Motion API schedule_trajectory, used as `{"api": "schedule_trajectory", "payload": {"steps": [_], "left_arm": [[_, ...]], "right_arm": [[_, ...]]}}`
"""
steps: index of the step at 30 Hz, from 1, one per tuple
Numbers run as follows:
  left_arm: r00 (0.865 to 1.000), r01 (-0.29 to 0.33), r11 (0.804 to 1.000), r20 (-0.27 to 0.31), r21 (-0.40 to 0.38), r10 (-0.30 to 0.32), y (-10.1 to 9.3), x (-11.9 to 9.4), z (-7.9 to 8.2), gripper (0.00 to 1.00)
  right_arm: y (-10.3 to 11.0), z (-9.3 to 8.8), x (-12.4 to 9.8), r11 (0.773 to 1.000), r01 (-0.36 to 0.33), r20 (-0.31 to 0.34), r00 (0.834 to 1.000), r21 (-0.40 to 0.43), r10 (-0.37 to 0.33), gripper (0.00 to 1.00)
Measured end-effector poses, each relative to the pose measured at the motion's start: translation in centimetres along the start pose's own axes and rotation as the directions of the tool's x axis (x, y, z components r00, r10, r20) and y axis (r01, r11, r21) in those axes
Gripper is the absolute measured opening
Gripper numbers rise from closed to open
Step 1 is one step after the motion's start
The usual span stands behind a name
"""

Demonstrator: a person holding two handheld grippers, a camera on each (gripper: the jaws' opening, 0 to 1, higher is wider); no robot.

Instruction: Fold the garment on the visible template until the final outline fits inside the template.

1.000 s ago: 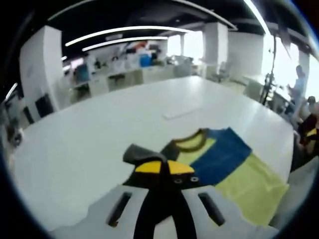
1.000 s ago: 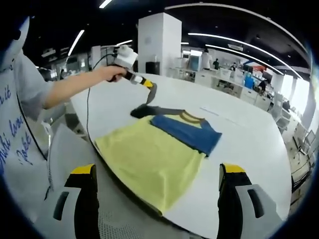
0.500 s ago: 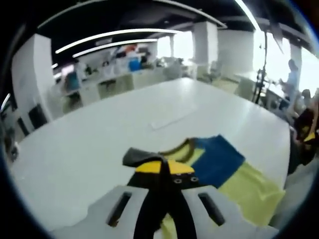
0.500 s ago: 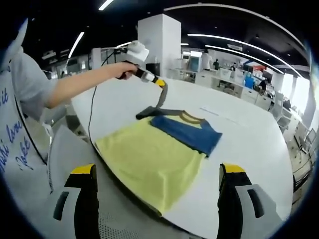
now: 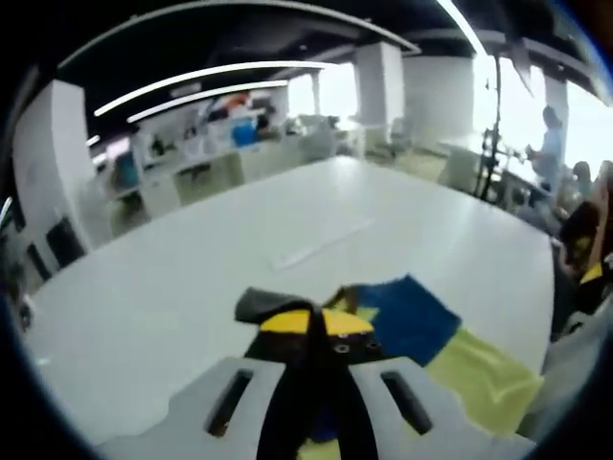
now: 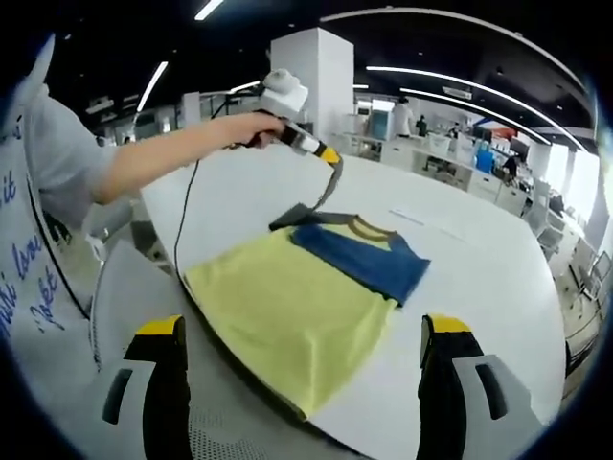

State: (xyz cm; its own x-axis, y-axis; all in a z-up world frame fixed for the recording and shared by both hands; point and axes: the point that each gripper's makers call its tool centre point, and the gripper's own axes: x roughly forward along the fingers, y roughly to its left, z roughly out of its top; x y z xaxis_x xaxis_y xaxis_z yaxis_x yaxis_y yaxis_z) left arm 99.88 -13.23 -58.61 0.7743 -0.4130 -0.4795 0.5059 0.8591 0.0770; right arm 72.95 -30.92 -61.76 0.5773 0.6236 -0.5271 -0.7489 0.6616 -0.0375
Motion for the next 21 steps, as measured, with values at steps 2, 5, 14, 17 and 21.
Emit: {"api": "schedule_trajectory", "payload": {"steps": [2, 5, 14, 17, 21], "left_arm": [[1.000, 0.007, 1.000, 0.001, -0.001, -0.007, -0.4, 0.1, 0.2, 0.00], [1.000, 0.015, 1.000, 0.003, 0.011, -0.015, -1.1, 0.4, 0.5, 0.00], [0.999, 0.048, 0.997, 0.000, 0.057, -0.048, -3.0, 1.1, 1.2, 0.00], [0.998, 0.056, 0.995, -0.015, 0.085, -0.054, -3.6, 1.5, 1.3, 0.00], [0.997, 0.072, 0.994, -0.016, 0.085, -0.071, -4.4, 1.7, 1.2, 0.00]], "right_arm": [[0.5, -0.5, 0.3, 1.000, -0.029, -0.026, 0.999, -0.004, 0.029, 1.00], [0.8, -0.9, 0.6, 0.999, -0.035, -0.039, 0.999, -0.018, 0.035, 1.00], [0.6, -1.0, 0.6, 0.999, -0.046, -0.035, 0.998, -0.015, 0.045, 1.00], [0.6, -1.2, 0.6, 0.998, -0.052, -0.043, 0.998, -0.023, 0.051, 1.00], [0.5, -1.1, 0.6, 0.998, -0.056, -0.035, 0.998, -0.019, 0.055, 1.00]]}}
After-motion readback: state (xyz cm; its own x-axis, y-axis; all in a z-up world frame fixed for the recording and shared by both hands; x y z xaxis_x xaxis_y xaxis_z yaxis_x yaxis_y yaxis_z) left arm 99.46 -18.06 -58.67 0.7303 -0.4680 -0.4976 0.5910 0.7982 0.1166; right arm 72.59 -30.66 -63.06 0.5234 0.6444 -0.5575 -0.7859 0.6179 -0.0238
